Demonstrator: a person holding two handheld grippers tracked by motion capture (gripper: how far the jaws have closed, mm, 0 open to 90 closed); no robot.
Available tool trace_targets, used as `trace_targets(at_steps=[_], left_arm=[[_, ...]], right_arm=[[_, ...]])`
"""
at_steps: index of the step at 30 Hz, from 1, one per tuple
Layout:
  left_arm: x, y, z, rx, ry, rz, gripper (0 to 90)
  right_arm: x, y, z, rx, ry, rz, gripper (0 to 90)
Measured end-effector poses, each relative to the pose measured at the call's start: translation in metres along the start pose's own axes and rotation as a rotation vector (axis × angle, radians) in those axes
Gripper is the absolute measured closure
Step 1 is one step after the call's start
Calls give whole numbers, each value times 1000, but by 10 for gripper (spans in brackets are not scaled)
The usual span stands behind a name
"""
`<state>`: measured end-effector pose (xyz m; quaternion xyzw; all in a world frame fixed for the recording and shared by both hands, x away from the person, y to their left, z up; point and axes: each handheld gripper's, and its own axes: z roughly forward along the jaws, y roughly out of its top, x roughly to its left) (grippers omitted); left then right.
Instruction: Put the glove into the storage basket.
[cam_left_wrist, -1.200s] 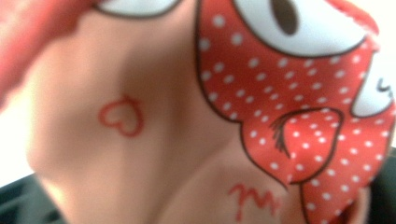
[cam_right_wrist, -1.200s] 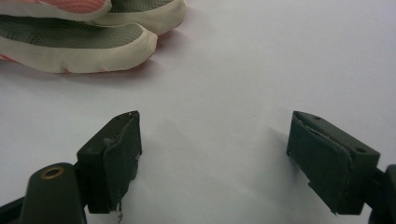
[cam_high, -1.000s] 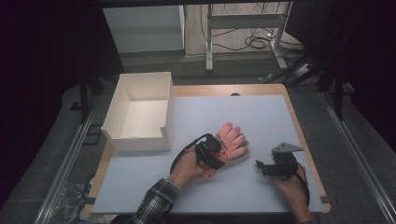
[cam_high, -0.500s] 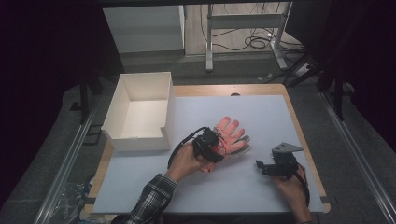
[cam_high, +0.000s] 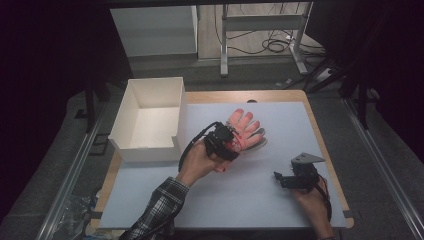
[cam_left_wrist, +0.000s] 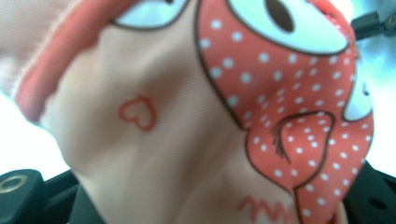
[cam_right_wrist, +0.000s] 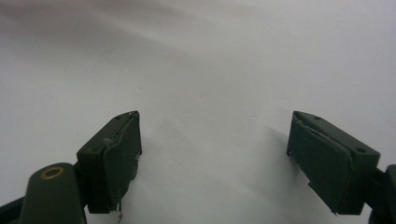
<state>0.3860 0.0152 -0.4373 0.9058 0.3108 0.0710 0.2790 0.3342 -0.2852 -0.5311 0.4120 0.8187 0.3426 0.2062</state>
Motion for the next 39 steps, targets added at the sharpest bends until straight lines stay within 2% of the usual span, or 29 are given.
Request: trace_targets(at_steps=[12,16,18,27,32,36,39], left_arm=[[19,23,-33,-31,46,-45,451],[32,29,-47,-53,60,-88,449],[38,31,-52,-51,65,-91,449],[62,32,-72,-73,103,-147,447],[75,29,-85,-86,130,-176,445],[89,24,-98,-95,160,-216,442],[96,21,-104,-99,177,-227,440]], right_arm=[[0,0,0,0,1,1,181],[0,0,0,0,1,1,181],[0,0,0,0,1,0,182],[0,0,0,0,1,1,181],[0,0,0,0,1,1,181],[0,0,0,-1,0,0,181],[0,0,0,-1,0,-1,181]])
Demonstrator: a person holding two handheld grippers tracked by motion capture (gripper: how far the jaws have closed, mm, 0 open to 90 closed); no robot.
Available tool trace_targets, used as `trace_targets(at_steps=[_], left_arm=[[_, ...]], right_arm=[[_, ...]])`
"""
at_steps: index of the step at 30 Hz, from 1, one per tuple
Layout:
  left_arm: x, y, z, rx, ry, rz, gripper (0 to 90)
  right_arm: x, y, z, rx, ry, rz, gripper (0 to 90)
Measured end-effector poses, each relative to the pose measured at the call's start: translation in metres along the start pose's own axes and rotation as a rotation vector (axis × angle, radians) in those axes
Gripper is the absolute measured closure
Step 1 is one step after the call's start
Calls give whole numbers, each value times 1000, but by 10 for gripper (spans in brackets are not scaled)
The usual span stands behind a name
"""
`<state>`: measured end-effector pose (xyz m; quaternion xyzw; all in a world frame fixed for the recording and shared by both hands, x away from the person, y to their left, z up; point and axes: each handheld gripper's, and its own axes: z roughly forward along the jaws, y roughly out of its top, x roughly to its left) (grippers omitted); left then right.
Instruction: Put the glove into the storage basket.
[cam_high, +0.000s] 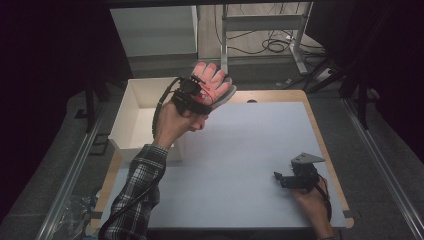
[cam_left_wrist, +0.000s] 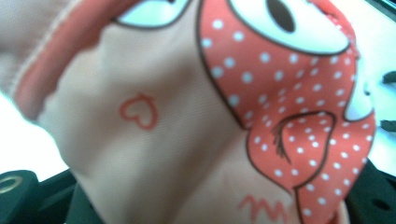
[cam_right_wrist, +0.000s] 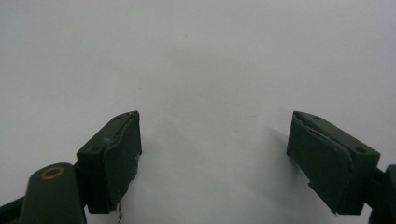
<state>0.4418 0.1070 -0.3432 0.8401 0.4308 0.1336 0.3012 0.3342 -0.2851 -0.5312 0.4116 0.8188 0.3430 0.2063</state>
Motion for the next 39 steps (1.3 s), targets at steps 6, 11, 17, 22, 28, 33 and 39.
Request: trace_targets(at_steps=[6,11,17,22,28,33,39], left_arm=[[24,-9,-11,-6,63,-64,434],[44,-19,-16,-8,97,-111,431],[66,-33,-25,-16,143,-166,427],[82,-45,-28,-24,180,-215,423],[96,-61,-24,-24,219,-258,421],[105,-75,-15,-15,235,-287,418],[114,-88,-1,1,256,-309,413]], right_arm=[[0,0,0,0,0,1,181],[0,0,0,0,0,0,181],[0,0,0,-1,-1,-1,181],[0,0,0,-1,-1,0,181],[0,0,0,0,-1,1,181],[0,0,0,-1,-1,1,181],[0,0,0,-1,-2,0,181]])
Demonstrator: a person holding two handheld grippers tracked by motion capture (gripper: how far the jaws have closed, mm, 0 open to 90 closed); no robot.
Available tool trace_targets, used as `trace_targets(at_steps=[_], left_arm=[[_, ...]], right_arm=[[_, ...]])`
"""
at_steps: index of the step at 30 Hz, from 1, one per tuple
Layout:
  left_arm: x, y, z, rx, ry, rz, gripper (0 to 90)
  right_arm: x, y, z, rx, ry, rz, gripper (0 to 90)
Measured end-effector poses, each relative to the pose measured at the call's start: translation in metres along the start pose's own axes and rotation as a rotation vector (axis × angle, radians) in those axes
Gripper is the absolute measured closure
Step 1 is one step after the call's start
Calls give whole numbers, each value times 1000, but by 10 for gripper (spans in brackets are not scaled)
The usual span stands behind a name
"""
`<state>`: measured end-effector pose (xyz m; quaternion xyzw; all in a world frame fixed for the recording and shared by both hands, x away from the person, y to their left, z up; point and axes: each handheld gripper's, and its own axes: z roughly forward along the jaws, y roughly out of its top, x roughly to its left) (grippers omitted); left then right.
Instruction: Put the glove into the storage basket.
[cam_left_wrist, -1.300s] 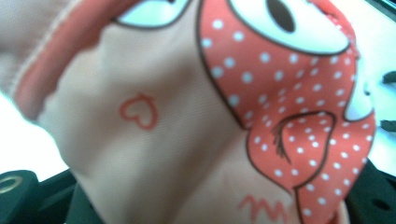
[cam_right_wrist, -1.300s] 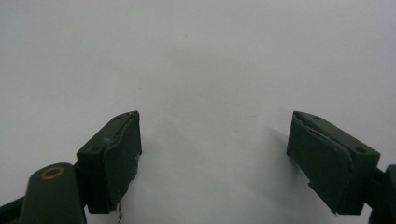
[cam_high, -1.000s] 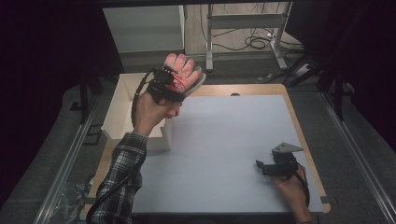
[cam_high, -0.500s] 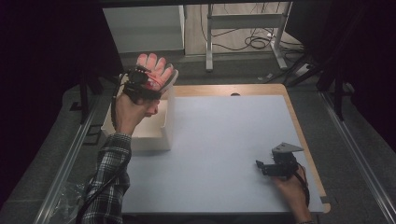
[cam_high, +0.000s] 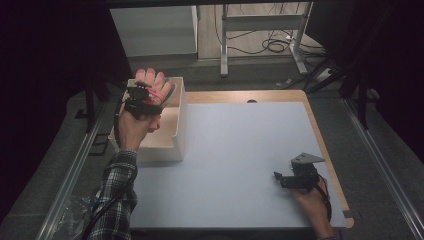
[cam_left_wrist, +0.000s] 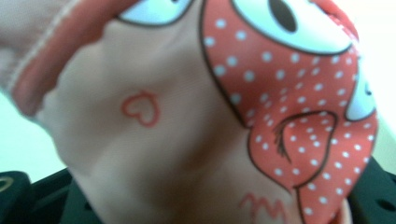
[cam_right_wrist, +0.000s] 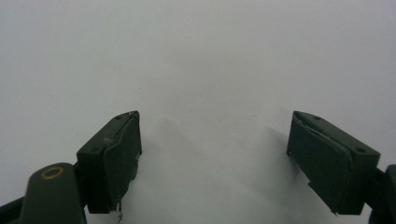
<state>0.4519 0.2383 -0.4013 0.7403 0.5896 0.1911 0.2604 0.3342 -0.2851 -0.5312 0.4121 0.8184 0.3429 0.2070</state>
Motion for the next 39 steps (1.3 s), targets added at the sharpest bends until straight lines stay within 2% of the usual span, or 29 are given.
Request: trace_targets(at_steps=[6,11,15,17,20,24,25,28,29,36,39], left_arm=[[12,-13,24,31,17,-32,409],[13,-16,38,50,18,-45,406],[12,-18,54,88,24,-51,402],[12,-19,57,96,27,-53,400],[11,-20,68,134,35,-57,396],[11,-21,76,163,40,-52,392],[11,-21,77,167,41,-63,390],[10,-20,81,187,40,-60,378],[10,-19,86,209,36,-62,368],[11,-19,98,253,35,-73,325],[10,-19,105,282,41,-52,280]], right_arm=[[0,0,0,0,0,0,181],[0,0,0,0,0,0,181],[0,0,0,0,0,0,181],[0,0,0,0,0,0,181],[0,0,0,-1,0,0,181],[0,0,0,-1,0,0,181],[0,0,0,-1,1,0,181],[0,0,0,-1,1,0,181],[0,0,0,0,1,0,181],[0,0,0,0,1,0,181],[0,0,0,0,1,1,181]])
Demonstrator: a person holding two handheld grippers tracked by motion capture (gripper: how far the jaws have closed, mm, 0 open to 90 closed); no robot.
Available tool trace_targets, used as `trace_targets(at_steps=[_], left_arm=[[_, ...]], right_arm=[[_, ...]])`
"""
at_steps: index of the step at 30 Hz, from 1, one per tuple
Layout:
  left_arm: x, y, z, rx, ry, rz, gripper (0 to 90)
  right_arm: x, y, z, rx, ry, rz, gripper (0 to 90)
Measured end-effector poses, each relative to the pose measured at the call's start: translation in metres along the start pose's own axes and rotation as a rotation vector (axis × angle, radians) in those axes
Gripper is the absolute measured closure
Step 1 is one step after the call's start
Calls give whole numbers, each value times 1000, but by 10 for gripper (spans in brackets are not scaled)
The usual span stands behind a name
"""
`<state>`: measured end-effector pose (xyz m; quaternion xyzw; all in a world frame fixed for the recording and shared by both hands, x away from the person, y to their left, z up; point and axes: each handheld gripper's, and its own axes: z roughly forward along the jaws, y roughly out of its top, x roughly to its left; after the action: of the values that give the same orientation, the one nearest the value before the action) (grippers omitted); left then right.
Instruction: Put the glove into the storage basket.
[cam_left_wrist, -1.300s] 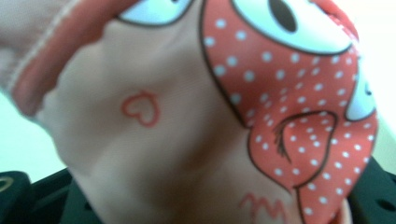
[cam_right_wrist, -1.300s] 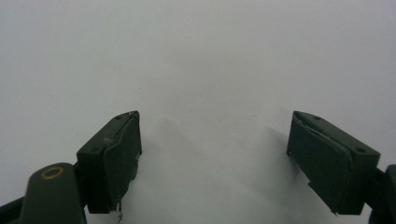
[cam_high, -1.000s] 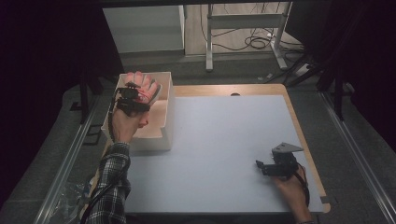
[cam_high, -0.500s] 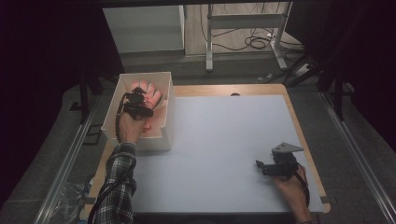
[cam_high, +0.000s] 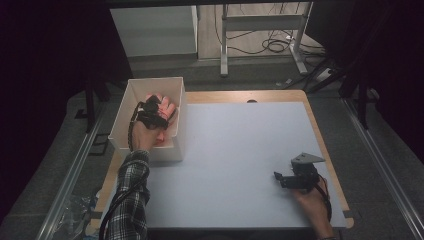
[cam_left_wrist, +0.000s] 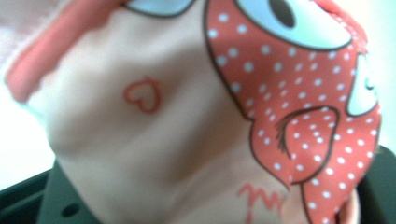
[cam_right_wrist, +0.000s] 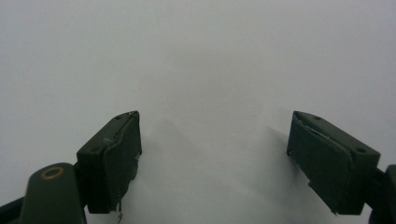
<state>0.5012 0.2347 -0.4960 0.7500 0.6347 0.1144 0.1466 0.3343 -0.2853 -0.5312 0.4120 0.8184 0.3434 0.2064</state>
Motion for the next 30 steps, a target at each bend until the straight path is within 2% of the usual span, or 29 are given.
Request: trace_targets(at_steps=[4,7,9,11,16,26,30], left_arm=[[0,1,2,19,-5,4,187],[2,1,2,14,4,1,115],[4,1,1,20,6,-16,98],[5,1,0,25,4,-9,57],[3,0,-3,19,-2,3,31],[2,-4,-21,-48,-25,13,27],[2,-6,-24,-61,-30,18,28]], right_arm=[[0,0,0,0,-1,0,181],[0,0,0,-1,-1,-1,181],[0,0,0,-1,-1,-1,181],[0,0,0,-1,-3,-1,179],[1,0,0,-2,-7,-3,176],[1,0,0,-1,-7,-2,175],[1,0,0,-1,-7,-3,175]])
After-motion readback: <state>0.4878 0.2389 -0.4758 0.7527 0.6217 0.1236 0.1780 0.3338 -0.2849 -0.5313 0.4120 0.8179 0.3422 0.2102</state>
